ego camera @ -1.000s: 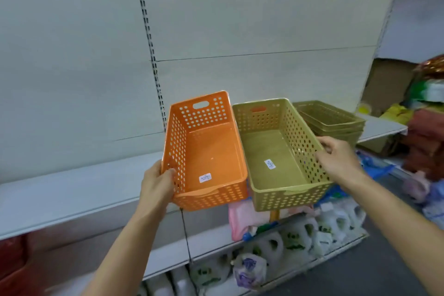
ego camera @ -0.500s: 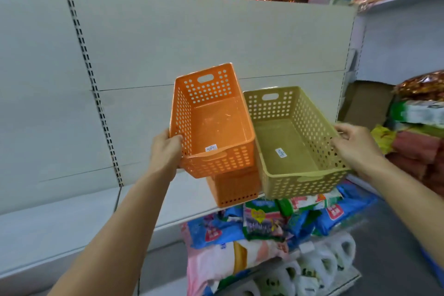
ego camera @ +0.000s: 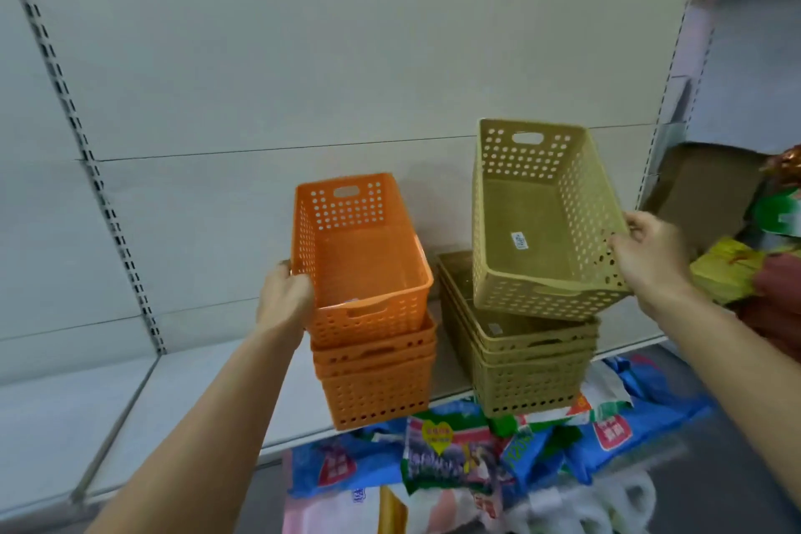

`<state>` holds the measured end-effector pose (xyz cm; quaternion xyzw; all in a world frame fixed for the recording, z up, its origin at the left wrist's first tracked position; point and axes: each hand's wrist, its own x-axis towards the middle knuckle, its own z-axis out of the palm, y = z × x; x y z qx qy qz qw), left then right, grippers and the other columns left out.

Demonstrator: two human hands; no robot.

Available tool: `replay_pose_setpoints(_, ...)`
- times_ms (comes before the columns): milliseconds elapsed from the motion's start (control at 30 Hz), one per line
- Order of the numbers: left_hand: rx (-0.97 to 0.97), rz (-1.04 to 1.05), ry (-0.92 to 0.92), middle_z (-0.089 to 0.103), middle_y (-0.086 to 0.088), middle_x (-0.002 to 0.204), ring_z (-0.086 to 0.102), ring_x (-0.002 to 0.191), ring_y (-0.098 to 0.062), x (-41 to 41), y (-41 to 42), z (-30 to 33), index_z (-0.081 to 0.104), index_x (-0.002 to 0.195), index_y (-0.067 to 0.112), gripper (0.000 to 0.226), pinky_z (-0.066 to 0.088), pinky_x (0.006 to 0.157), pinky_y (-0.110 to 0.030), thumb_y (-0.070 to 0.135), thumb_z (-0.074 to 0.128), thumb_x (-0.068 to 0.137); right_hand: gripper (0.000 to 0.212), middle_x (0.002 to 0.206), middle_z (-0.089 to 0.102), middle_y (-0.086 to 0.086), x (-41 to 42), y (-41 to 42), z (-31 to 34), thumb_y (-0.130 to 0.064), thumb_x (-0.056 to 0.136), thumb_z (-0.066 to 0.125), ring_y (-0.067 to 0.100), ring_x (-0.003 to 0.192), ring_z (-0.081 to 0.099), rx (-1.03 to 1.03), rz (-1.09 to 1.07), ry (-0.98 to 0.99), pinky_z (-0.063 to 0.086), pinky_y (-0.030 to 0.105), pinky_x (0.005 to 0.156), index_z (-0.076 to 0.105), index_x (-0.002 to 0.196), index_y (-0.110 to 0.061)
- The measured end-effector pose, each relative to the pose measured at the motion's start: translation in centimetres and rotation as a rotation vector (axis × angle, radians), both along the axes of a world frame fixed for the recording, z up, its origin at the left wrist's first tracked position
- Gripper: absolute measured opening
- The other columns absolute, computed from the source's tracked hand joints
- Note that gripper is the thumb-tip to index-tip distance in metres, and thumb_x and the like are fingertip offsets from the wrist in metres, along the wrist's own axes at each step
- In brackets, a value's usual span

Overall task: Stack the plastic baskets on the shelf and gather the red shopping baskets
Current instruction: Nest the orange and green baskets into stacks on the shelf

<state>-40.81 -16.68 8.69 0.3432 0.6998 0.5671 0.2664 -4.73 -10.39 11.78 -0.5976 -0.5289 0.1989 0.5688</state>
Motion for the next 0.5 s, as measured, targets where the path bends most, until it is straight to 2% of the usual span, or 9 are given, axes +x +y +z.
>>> replay_pose_setpoints(100, -0.057, 0.01, 0.0, 0.067, -0.012, 0.102, 0.067, 0.093, -0.033, 0.4, 0.4, -0.6, 0.052, 0.108, 0.016, 0.022, 0.057, 0.079, -0.044, 0.011, 0.035, 0.096, 0.031, 0.1, 0.064, 0.006, -0.1, 2.6, -1.8, -0.014, 0.089, 0.05, 0.032, 0.091, 0.061, -0.067, -0.006, -0.049, 0.052, 0.055, 0.084, 0.059, 0.119, -0.015)
replay_pose_setpoints(233, -0.103, 0.007, 0.02, 0.066, -0.012, 0.099, 0.065, 0.086, -0.027, 1.1, 1.2, -1.1, 0.054, 0.106, 0.012, 0.023, 0.052, 0.071, -0.035, 0.005, 0.033, 0.098, 0.02, 0.094, 0.069, 0.007, 0.8, 5.7, -4.4, -0.02, 0.084, 0.05, 0.034, 0.086, 0.065, -0.175, 0.045, -0.116, 0.054, 0.056, 0.08, 0.062, 0.098, -0.028)
replay_pose_setpoints(300, -0.134, -0.011, 0.029, 0.067, -0.011, 0.097, 0.065, 0.079, -0.021, 1.5, 1.3, -1.3, 0.054, 0.109, 0.01, 0.023, 0.049, 0.06, -0.029, 0.008, 0.033, 0.1, 0.019, 0.089, 0.071, 0.007, 0.8, 6.1, -4.4, -0.018, 0.085, 0.051, 0.033, 0.081, 0.066, -0.22, 0.095, -0.156, 0.056, 0.054, 0.078, 0.066, 0.096, -0.023)
replay_pose_setpoints(367, -0.156, -0.017, 0.046, 0.067, -0.009, 0.093, 0.063, 0.073, -0.017, 1.9, 1.1, -1.4, 0.054, 0.112, 0.013, 0.024, 0.047, 0.052, -0.026, 0.008, 0.033, 0.101, 0.024, 0.089, 0.072, 0.012, 0.7, 6.1, -4.0, -0.014, 0.087, 0.051, 0.033, 0.08, 0.066, -0.256, 0.173, -0.188, 0.055, 0.045, 0.075, 0.069, 0.102, -0.015)
replay_pose_setpoints(433, -0.17, -0.018, 0.072, 0.067, -0.009, 0.094, 0.063, 0.072, -0.016, 2.2, 0.7, -1.5, 0.055, 0.113, 0.01, 0.026, 0.051, 0.054, -0.027, 0.003, 0.035, 0.098, 0.026, 0.093, 0.071, 0.018, 0.8, 6.2, -4.1, -0.008, 0.09, 0.048, 0.034, 0.083, 0.065, -0.306, 0.245, -0.201, 0.051, 0.041, 0.073, 0.068, 0.106, -0.007)
replay_pose_setpoints(500, -0.177, -0.036, 0.1, 0.065, -0.008, 0.101, 0.063, 0.075, -0.016, 2.8, -0.1, -1.7, 0.051, 0.114, 0.012, 0.023, 0.051, 0.056, -0.027, 0.003, 0.038, 0.097, 0.031, 0.103, 0.069, 0.015, 1.1, 6.0, -4.6, -0.006, 0.091, 0.045, 0.034, 0.095, 0.064, -0.35, 0.28, -0.235, 0.05, 0.045, 0.084, 0.065, 0.115, -0.005)
